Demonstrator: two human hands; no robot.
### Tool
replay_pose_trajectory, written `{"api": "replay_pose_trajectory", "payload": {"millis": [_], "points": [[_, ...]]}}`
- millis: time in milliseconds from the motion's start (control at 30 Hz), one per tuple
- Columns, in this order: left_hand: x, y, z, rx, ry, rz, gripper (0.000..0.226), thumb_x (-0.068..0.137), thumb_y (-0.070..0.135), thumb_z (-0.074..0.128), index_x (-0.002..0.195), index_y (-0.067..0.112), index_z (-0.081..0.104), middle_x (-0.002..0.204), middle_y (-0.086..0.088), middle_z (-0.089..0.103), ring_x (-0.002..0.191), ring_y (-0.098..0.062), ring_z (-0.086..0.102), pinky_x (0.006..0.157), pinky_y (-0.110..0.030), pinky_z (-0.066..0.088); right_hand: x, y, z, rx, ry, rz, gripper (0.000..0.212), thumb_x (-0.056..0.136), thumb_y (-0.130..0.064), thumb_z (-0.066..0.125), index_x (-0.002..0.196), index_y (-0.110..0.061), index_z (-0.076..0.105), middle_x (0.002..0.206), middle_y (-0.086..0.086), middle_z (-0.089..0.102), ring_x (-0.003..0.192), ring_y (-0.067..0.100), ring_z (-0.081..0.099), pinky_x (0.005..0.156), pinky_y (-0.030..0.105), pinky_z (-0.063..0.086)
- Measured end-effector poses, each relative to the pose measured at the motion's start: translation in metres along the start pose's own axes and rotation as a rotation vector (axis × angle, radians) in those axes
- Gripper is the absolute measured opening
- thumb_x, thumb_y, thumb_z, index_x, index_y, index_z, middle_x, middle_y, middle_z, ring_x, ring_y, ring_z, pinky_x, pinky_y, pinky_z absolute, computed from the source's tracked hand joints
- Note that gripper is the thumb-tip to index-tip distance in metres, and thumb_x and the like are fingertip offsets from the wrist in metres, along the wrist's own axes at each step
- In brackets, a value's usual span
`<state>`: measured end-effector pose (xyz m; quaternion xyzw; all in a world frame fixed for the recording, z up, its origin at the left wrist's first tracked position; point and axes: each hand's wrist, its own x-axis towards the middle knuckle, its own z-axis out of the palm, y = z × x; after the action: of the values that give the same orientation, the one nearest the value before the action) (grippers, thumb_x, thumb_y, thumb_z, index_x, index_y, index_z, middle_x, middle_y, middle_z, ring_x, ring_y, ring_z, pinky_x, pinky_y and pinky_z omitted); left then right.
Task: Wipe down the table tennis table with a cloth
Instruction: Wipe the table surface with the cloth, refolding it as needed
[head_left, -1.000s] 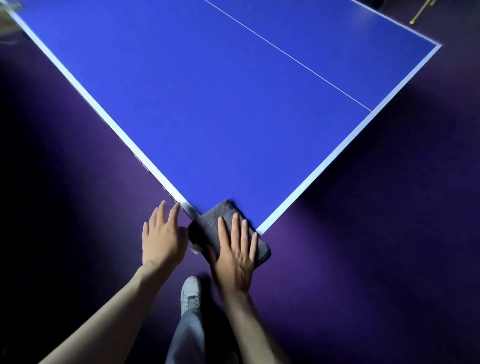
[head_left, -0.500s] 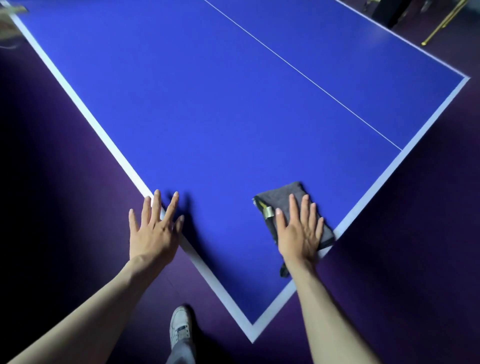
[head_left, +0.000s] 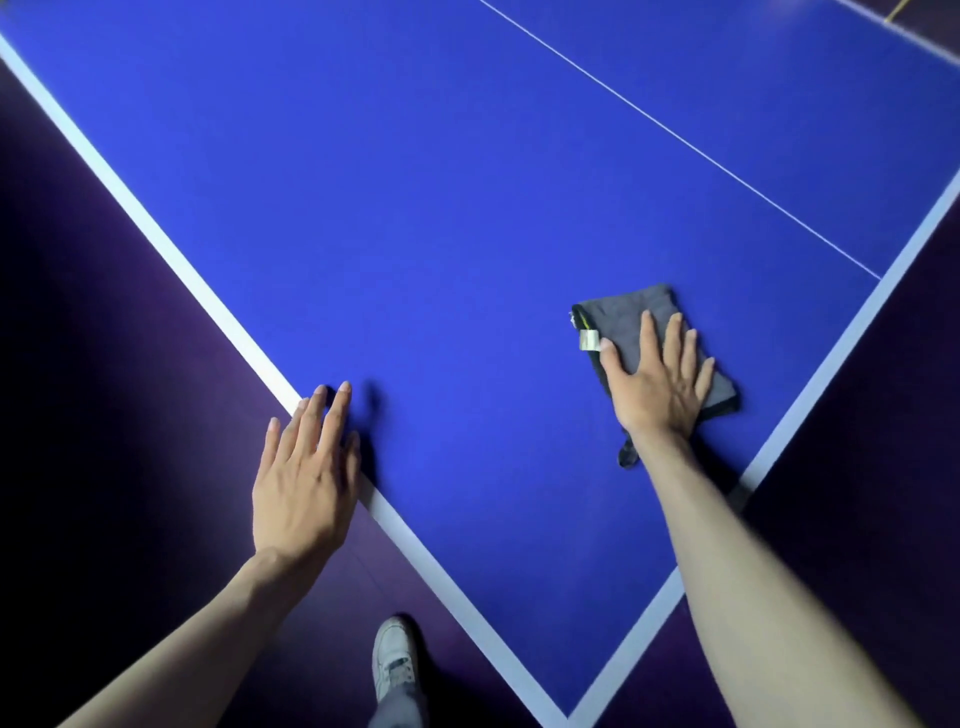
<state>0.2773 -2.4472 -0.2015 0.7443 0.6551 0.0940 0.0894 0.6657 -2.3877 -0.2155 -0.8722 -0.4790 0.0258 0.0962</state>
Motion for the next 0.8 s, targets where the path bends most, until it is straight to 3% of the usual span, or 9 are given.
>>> {"api": "replay_pose_trajectory", "payload": {"millis": [200, 400, 567, 800], "points": [[-0.006, -0.002, -0.014, -0.175, -0.140, -0.017, 0.054, 0.110, 0.039, 0.026, 0.162, 0.028, 0.019, 0.168, -0.007, 0.013, 0.146, -0.034, 0.036, 0.117, -0.061, 0.025, -0.159, -0.067, 0.005, 0.091, 0.088, -0.232, 0.076, 0.093, -0.073, 0.050, 0.156, -0.029, 0.047, 0.169, 0.004, 0.031, 0.156, 0.027, 0.030, 0.126, 0.054, 0.019], [-0.026, 0.006, -0.051, -0.195, -0.138, -0.033, 0.061, 0.105, 0.048, 0.014, 0.155, 0.020, 0.033, 0.163, -0.016, 0.022, 0.134, -0.043, 0.042, 0.101, -0.065, 0.039, -0.282, -0.107, -0.001, 0.097, -0.015, -0.288, 0.084, 0.093, -0.082, 0.044, 0.160, -0.031, 0.039, 0.171, 0.003, 0.026, 0.158, 0.026, 0.025, 0.125, 0.055, 0.023], [-0.014, 0.001, -0.051, -0.205, -0.089, -0.078, 0.054, 0.108, 0.043, 0.026, 0.155, 0.021, 0.036, 0.163, -0.014, 0.024, 0.133, -0.042, 0.045, 0.112, -0.063, 0.032, -0.244, -0.110, 0.010, 0.056, 0.030, -0.309, 0.068, 0.099, -0.070, 0.045, 0.157, -0.035, 0.044, 0.170, 0.002, 0.030, 0.155, 0.026, 0.031, 0.125, 0.053, 0.023], [0.042, -0.035, -0.039, -0.144, -0.063, -0.062, 0.054, 0.107, 0.044, 0.025, 0.155, 0.022, 0.036, 0.164, -0.014, 0.027, 0.149, -0.038, 0.029, 0.117, -0.061, 0.027, -0.109, -0.139, 0.028, 0.000, 0.035, -0.122, 0.069, 0.100, -0.071, 0.032, 0.159, -0.035, 0.039, 0.171, 0.000, 0.027, 0.157, 0.024, 0.026, 0.127, 0.053, 0.014]]}}
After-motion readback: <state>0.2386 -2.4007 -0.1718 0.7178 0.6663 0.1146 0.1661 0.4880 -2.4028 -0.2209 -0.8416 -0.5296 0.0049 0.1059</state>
